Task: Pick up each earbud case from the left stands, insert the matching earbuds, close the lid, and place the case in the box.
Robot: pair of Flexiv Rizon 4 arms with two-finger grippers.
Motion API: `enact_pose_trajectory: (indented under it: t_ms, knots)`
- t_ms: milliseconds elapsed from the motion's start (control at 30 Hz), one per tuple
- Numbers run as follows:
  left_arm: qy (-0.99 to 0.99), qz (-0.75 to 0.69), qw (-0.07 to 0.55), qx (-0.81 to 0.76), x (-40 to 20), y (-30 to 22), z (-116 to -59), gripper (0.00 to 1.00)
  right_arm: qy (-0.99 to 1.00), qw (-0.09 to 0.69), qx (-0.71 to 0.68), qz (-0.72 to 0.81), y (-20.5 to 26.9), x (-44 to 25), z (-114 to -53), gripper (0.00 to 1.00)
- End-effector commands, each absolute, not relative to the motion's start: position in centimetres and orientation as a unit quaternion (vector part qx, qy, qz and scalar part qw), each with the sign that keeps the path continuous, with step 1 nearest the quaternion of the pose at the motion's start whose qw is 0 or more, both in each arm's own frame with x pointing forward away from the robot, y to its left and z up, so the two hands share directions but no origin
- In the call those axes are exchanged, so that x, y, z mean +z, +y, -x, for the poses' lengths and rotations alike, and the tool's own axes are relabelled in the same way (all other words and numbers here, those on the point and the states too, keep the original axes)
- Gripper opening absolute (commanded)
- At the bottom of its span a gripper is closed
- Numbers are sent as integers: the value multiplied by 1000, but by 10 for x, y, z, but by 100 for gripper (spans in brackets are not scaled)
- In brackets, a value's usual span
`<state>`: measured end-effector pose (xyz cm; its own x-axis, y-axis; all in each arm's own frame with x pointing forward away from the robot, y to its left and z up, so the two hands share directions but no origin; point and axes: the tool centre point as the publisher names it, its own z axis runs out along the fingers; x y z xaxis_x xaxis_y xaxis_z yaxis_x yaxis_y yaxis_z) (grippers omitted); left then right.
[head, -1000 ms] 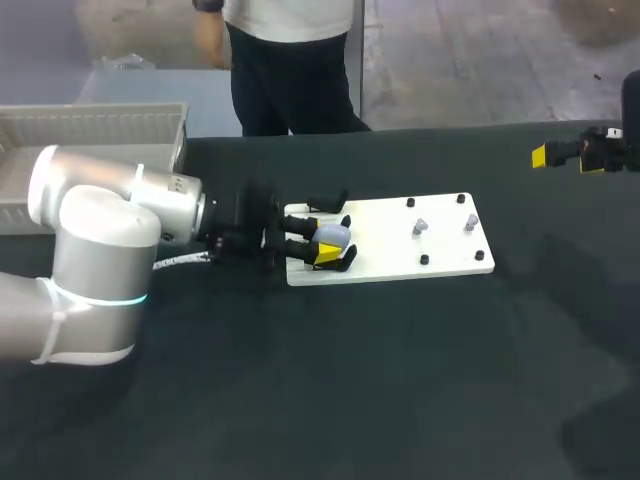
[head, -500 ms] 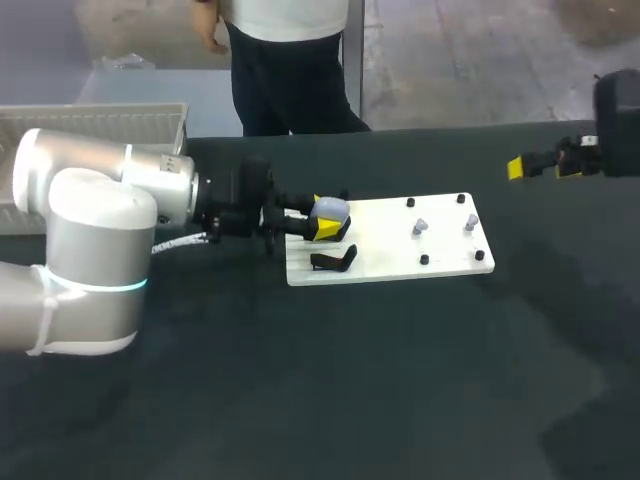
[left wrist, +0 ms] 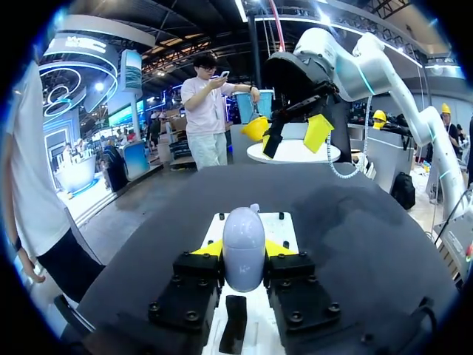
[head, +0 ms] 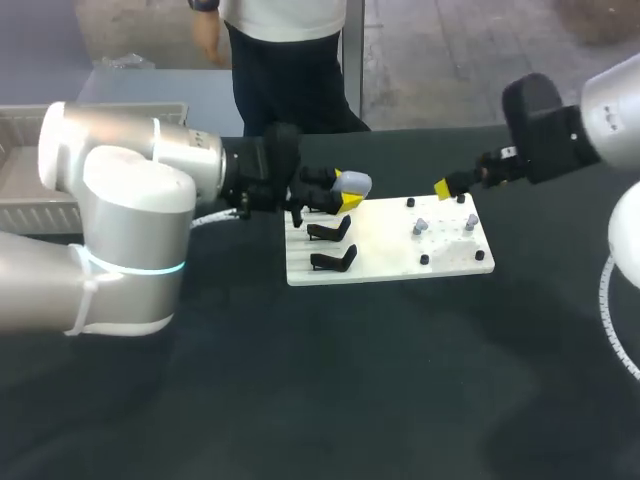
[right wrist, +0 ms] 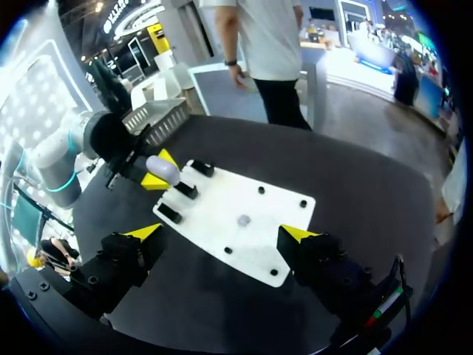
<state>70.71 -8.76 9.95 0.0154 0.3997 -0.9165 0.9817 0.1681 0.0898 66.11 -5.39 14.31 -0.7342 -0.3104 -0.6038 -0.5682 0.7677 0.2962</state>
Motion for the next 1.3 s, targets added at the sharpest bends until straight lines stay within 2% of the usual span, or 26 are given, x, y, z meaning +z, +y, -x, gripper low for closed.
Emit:
enact_pose_trajectory:
  t_ms: [33,433,1300]
  knots:
    - [624,-556,445,-323,103,-99,-716,0,893,254,266,259,-38,135,-666,100]
    - [598,-576,453,-325,117,-114,-706,0,890,236,280,273,-7,123,-673,100]
    - [574,-585,460,-343,119,-117,-683,0,890,239,276,273,-5,126,-691,100]
